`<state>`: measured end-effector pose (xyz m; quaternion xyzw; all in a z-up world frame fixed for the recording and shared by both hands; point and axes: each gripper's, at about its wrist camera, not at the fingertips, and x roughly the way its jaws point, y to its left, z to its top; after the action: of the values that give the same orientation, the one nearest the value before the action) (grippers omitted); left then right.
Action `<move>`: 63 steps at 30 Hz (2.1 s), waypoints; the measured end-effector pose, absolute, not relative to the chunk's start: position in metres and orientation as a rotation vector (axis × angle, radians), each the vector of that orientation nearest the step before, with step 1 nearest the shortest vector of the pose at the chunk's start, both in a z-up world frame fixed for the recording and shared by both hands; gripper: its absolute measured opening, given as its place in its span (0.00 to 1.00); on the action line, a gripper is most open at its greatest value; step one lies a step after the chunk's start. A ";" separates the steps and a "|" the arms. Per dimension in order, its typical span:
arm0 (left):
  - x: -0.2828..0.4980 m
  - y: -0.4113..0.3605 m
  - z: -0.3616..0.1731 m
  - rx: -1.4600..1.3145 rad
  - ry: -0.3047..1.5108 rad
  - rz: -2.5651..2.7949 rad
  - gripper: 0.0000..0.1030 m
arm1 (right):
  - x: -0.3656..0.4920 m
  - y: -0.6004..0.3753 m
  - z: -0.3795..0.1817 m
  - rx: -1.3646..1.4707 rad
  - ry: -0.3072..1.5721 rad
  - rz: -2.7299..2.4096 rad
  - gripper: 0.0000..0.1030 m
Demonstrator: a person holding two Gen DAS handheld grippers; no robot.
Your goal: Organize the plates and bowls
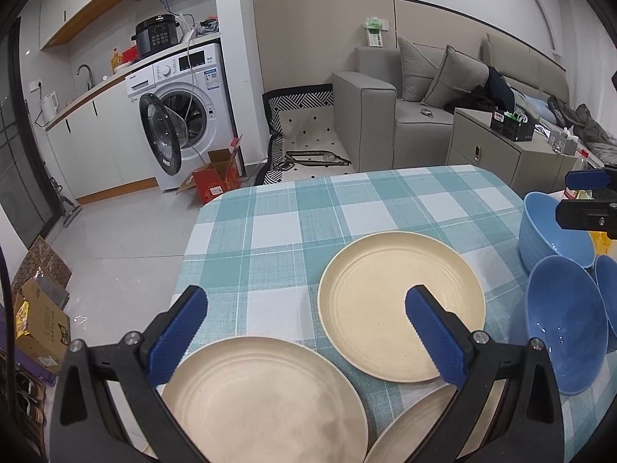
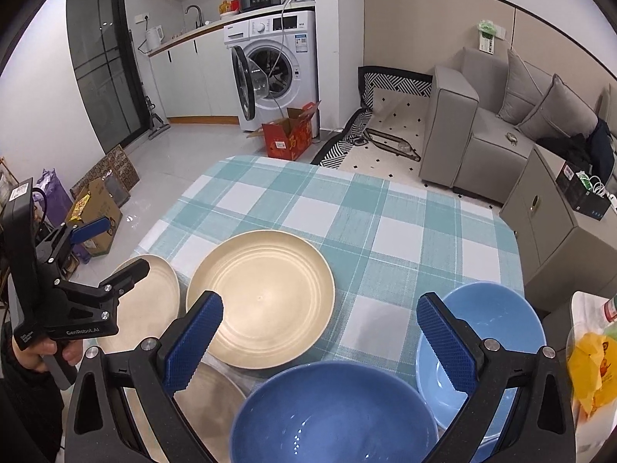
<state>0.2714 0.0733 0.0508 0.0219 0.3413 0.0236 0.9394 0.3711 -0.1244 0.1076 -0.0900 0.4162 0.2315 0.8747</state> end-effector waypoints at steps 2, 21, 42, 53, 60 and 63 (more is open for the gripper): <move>0.278 0.072 0.046 0.047 0.711 0.038 1.00 | 0.379 -0.121 0.100 -0.190 0.885 0.482 1.00; 0.320 0.071 0.003 0.054 0.840 0.001 1.00 | 0.440 -0.097 0.031 -0.222 1.139 0.470 1.00; 0.347 0.066 -0.030 0.073 0.945 -0.023 0.99 | 0.466 -0.077 -0.020 -0.289 1.315 0.462 0.98; 0.351 0.067 -0.037 0.061 0.997 -0.050 0.86 | 0.474 -0.073 -0.034 -0.279 1.373 0.463 0.85; 0.350 0.064 -0.040 0.044 1.017 -0.075 0.81 | 0.475 -0.070 -0.037 -0.271 1.385 0.476 0.78; 0.349 0.064 -0.041 0.031 1.030 -0.092 0.67 | 0.474 -0.069 -0.038 -0.272 1.390 0.483 0.75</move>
<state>0.3490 0.0640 -0.0413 0.0149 0.4924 -0.0440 0.8691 0.4736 -0.0690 -0.0383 -0.1238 0.6318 0.2195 0.7330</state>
